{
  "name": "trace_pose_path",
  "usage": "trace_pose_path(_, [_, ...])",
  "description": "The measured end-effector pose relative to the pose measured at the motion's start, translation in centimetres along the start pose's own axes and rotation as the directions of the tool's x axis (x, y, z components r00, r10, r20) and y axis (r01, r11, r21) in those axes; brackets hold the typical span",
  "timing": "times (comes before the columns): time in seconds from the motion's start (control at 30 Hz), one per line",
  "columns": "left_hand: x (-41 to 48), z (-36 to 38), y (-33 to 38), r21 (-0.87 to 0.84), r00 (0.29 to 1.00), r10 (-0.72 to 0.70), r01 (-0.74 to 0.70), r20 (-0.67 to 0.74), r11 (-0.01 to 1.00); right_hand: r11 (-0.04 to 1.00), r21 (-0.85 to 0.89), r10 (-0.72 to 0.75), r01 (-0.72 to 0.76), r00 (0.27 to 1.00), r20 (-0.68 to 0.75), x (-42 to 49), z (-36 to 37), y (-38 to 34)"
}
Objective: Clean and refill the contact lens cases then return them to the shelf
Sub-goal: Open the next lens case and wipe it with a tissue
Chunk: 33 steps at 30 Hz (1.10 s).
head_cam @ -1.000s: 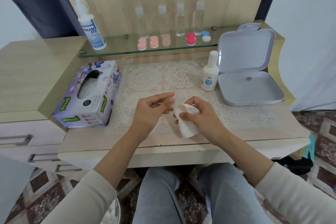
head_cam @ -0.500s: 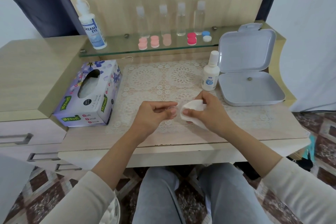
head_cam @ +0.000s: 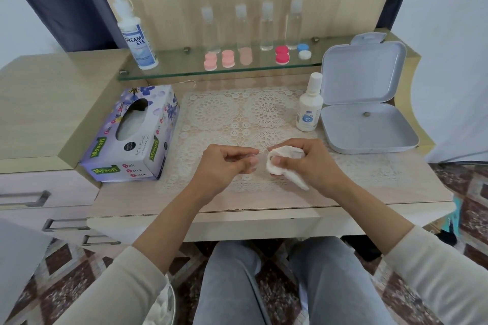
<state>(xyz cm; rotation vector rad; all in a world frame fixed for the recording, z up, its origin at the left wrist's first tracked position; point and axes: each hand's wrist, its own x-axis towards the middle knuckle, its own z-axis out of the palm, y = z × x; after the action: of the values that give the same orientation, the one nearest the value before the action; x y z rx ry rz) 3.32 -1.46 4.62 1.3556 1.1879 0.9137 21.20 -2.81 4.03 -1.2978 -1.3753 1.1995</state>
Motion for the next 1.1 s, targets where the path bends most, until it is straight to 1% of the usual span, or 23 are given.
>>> trace_pose_path(0.07, [0.0, 0.1, -0.1, 0.0, 1.0, -0.011, 0.011, 0.002, 1.0, 1.0, -0.024, -0.008, 0.008, 1.0, 0.004, 0.1, 0.1, 0.2])
trace_pose_path(0.17, [-0.1, 0.8, -0.1, -0.002, 1.0, -0.027, 0.027, -0.002, 1.0, 0.994, -0.111, 0.005, -0.01, 0.999, -0.047, 0.3, 0.1, 0.7])
trace_pose_path(0.27, [0.0, 1.3, 0.0, 0.009, 1.0, -0.015, 0.015, 0.014, 1.0, 0.989, -0.146, -0.02, 0.004, 0.994, -0.107, 0.1, 0.0, 0.5])
trace_pose_path(0.33, [0.2, 1.4, 0.2, 0.034, 1.0, -0.004, 0.003, 0.03, 0.999, 0.997, -0.083, -0.014, 0.002, 0.99, -0.14, -0.1, 0.0, 0.2])
trace_pose_path(0.4, [0.1, 1.6, 0.3, 0.045, 0.999, 0.0, -0.001, 0.032, 0.999, 1.0, 0.0, 0.0, 0.0, 0.991, -0.132, -0.2, -0.2, 0.0])
trace_pose_path(0.43, [0.1, 1.6, 0.3, 0.047, 1.0, -0.003, 0.001, 0.029, 0.999, 1.0, 0.015, 0.005, -0.003, 0.993, -0.118, -0.2, -0.3, -0.1])
trace_pose_path(0.57, [0.2, 1.0, 0.5, 0.002, 1.0, -0.02, 0.02, 0.012, 1.0, 0.999, 0.044, 0.015, -0.013, 0.999, -0.051, -0.2, -0.7, 0.3])
trace_pose_path(0.7, [0.2, 0.4, 0.6, -0.022, 1.0, -0.02, 0.021, 0.018, 1.0, 1.0, 0.03, -0.002, 0.002, 1.0, -0.009, -0.2, -0.6, 0.4])
trace_pose_path(0.73, [0.2, 0.4, 0.5, -0.012, 1.0, -0.023, 0.023, 0.021, 1.0, 0.999, 0.031, -0.004, 0.005, 1.0, -0.016, -0.3, -0.4, 0.4])
trace_pose_path(0.87, [0.2, 0.7, 0.3, 0.044, 1.0, -0.013, 0.013, 0.018, 0.999, 1.0, 0.007, -0.009, 0.01, 0.993, -0.121, -0.4, 0.4, 0.8])
trace_pose_path(0.97, [0.2, 0.9, 0.2, 0.055, 1.0, -0.004, 0.002, 0.022, 0.998, 1.0, -0.005, -0.013, 0.012, 0.982, -0.188, -0.3, 0.8, 1.0])
trace_pose_path(1.03, [0.2, 0.9, 0.2, 0.059, 1.0, 0.003, -0.005, 0.026, 0.998, 1.0, 0.024, -0.008, 0.013, 0.984, -0.179, -0.2, 0.7, 0.8])
trace_pose_path(1.1, [0.2, 0.8, 0.3, 0.056, 1.0, 0.012, -0.013, 0.022, 0.998, 0.996, 0.091, -0.002, 0.016, 0.988, -0.153, -0.3, 0.5, 0.5])
